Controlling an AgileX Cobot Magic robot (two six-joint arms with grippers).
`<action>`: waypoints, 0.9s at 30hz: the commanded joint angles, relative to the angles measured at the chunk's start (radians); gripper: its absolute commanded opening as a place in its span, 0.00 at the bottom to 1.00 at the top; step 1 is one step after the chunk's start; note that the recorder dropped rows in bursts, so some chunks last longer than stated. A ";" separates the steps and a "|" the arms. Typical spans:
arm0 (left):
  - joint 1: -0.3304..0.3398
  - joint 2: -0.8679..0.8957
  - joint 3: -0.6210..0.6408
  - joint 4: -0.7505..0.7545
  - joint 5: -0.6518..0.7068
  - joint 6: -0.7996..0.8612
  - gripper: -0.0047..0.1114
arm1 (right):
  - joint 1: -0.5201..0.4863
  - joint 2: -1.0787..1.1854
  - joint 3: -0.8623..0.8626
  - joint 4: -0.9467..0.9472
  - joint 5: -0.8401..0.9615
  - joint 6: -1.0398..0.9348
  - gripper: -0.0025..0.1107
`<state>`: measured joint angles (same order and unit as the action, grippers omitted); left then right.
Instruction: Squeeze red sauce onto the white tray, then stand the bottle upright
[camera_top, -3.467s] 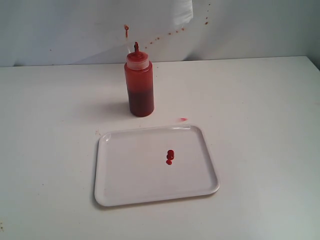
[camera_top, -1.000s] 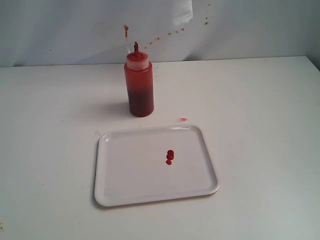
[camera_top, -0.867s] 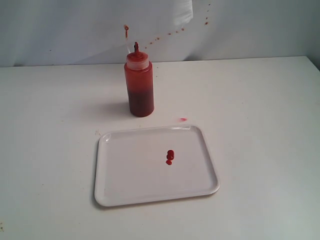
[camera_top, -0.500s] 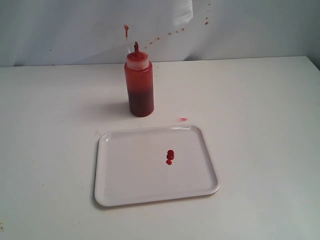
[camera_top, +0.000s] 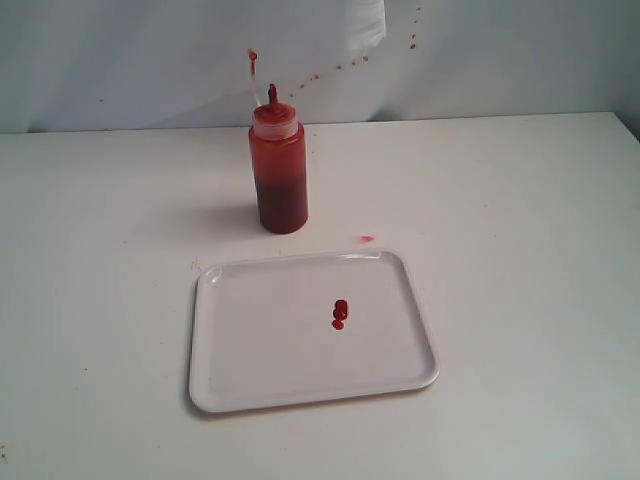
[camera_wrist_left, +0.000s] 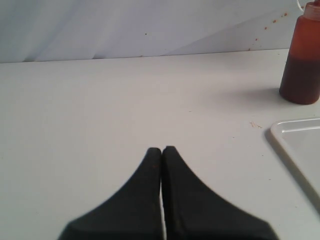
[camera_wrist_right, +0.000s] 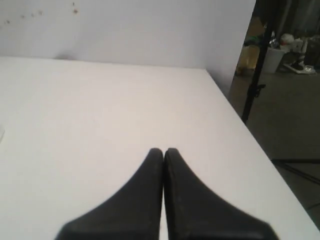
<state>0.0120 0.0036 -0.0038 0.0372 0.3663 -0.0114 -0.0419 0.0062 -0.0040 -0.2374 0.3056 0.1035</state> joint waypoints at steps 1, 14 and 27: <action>-0.005 -0.004 0.004 0.004 -0.008 -0.010 0.04 | 0.059 -0.006 0.004 -0.013 0.049 0.013 0.02; -0.005 -0.004 0.004 0.004 -0.008 -0.010 0.04 | 0.077 -0.006 0.004 0.009 0.025 0.151 0.02; -0.005 -0.004 0.004 0.004 -0.008 -0.010 0.04 | 0.075 -0.006 0.004 0.268 0.020 -0.201 0.02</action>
<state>0.0120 0.0036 -0.0038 0.0372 0.3663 -0.0114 0.0296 0.0062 -0.0040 0.0228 0.3340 -0.0791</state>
